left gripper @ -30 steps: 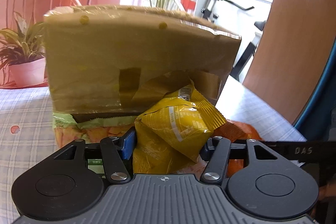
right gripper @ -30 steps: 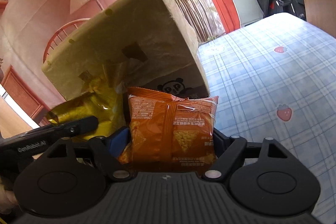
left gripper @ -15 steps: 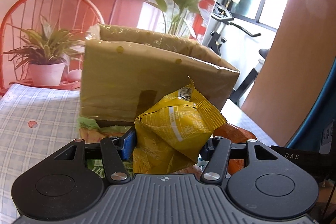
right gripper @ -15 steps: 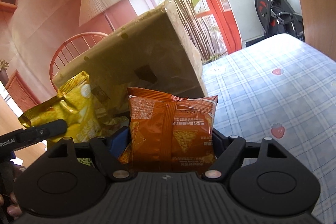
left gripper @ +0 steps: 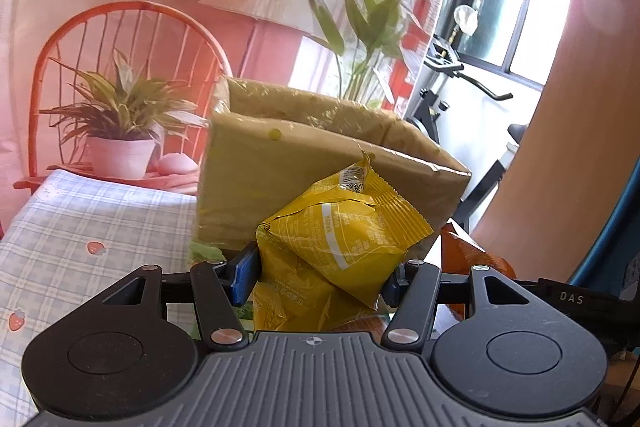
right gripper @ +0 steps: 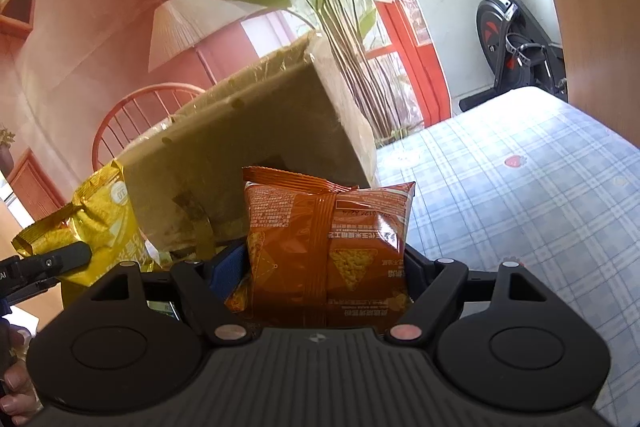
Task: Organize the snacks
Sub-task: 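Lift both bags over the box and release them inside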
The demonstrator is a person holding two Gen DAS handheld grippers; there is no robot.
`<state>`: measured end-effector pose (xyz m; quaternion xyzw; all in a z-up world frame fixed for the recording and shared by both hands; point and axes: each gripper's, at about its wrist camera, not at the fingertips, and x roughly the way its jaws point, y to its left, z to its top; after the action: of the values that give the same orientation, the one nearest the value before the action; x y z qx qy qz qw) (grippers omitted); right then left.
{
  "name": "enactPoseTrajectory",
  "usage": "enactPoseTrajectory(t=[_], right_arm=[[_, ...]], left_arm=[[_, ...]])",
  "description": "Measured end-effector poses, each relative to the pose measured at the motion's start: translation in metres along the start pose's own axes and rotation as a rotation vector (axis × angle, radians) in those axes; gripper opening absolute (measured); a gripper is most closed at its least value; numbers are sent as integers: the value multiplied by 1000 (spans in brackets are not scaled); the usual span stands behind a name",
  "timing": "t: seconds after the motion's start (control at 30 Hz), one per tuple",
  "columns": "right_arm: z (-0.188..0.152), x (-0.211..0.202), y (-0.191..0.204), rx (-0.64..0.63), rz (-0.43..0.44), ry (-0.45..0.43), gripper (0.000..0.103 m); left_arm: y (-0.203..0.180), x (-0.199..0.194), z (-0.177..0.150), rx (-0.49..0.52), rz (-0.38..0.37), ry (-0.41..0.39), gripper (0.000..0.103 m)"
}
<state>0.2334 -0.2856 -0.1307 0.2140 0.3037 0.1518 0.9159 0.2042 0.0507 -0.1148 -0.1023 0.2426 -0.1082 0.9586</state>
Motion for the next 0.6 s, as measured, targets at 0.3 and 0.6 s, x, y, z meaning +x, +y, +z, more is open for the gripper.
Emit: enactPoseTrajectory(t=[0.3, 0.6], right_arm=[[21, -8, 19, -59, 32, -65, 80], [73, -14, 52, -145, 109, -173, 80]], left_arm=[[-2, -10, 22, 28, 8, -57, 61], [-8, -13, 67, 51, -6, -122, 62]])
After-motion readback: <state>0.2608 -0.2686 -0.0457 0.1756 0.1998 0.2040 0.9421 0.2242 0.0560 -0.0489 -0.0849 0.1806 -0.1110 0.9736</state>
